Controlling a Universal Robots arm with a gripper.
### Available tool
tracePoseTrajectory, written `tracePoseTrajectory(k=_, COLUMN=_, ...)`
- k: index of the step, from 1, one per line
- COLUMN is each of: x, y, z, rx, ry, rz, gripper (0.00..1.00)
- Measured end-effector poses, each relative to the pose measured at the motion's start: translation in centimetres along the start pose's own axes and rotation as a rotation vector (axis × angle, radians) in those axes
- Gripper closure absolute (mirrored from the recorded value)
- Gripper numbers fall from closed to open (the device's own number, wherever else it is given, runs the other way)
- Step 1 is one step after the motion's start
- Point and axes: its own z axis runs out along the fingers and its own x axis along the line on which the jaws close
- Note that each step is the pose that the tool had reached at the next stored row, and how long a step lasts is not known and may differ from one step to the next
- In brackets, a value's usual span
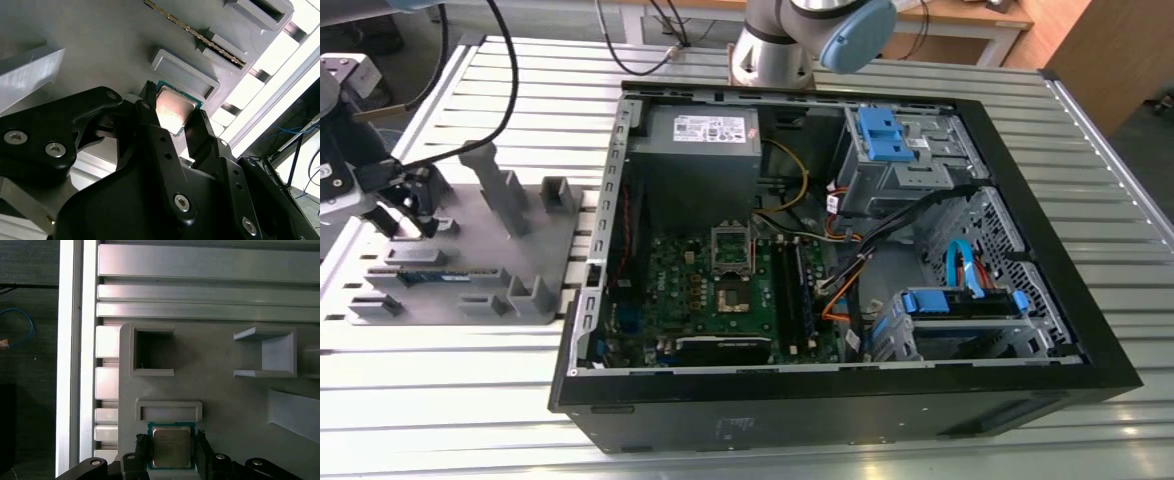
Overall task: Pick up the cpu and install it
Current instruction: 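Pick up the cpu and move it towards the insertion slot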
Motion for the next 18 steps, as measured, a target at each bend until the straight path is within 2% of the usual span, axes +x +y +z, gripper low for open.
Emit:
tracePoseTrajectory(k=14, x=0.00, y=0.00, z=-0.08, rx=0.0001, ry=0.0001, rz=0.000, gripper=0.53)
tracePoseTrajectory(k=18, x=-0.02, y=0.01, z=-0.63, rx=0.0000, ry=0.0001, rz=0.000, gripper=0.53)
